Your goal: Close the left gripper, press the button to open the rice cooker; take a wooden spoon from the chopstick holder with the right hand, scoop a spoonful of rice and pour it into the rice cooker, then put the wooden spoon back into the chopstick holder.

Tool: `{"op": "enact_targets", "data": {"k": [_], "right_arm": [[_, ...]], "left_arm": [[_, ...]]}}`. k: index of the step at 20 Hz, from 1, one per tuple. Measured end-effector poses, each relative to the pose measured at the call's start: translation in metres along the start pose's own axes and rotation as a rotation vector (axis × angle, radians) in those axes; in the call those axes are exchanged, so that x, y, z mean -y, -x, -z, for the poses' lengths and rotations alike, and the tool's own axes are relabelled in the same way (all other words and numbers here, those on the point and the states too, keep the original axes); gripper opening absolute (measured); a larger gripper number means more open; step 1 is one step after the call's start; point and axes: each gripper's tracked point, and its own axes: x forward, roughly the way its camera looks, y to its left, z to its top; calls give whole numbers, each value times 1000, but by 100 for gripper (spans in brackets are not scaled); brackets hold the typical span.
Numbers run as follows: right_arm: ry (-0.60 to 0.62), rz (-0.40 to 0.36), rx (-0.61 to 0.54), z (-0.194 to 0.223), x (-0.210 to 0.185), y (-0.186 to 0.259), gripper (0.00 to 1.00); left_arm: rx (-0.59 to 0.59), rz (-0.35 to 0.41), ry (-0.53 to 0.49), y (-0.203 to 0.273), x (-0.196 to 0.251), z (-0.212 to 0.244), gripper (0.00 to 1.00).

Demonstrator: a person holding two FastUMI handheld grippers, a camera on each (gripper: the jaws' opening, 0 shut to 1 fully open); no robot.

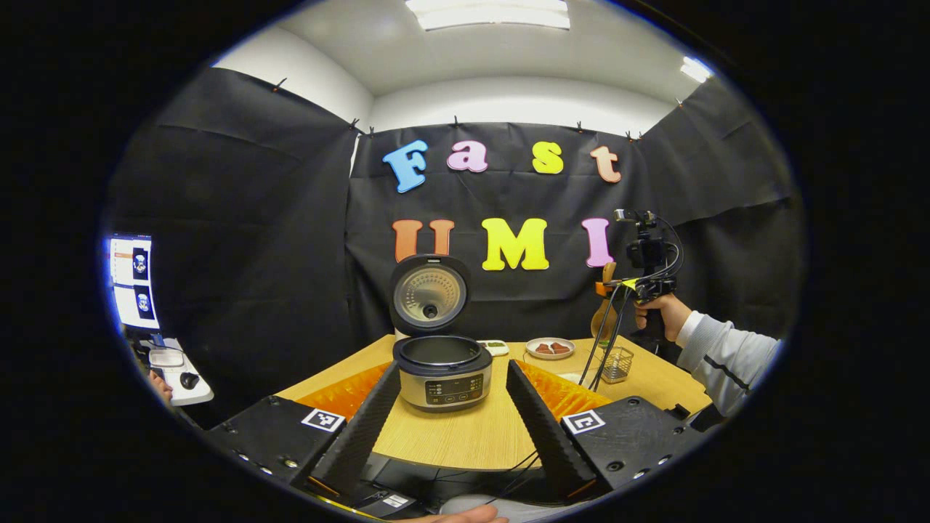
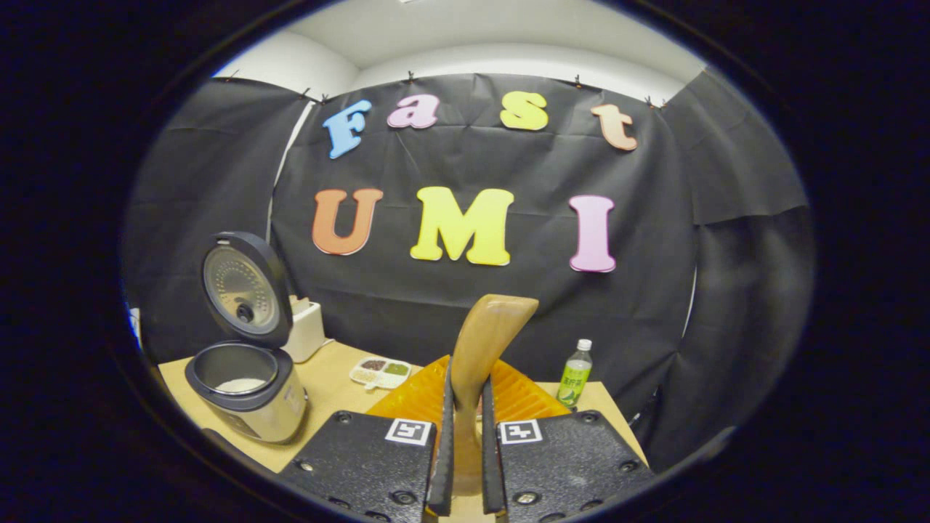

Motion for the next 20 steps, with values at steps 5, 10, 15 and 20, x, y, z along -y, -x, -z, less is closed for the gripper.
{"op": "enact_targets", "data": {"k": [5, 10, 15, 20], "right_arm": [[-14, 113, 2, 28, 52, -5, 23], [-88, 111, -32, 63, 72, -26, 24], [-52, 102, -11, 60, 76, -43, 24], [-58, 89, -13, 64, 77, -48, 28]], "left_arm": [[25, -23, 32, -3, 7, -5, 94], [21, -47, 78, -21, 5, -13, 94], [-9, -82, 69, -42, -7, -19, 93], [-23, -50, 69, -59, 3, -23, 93]]}}
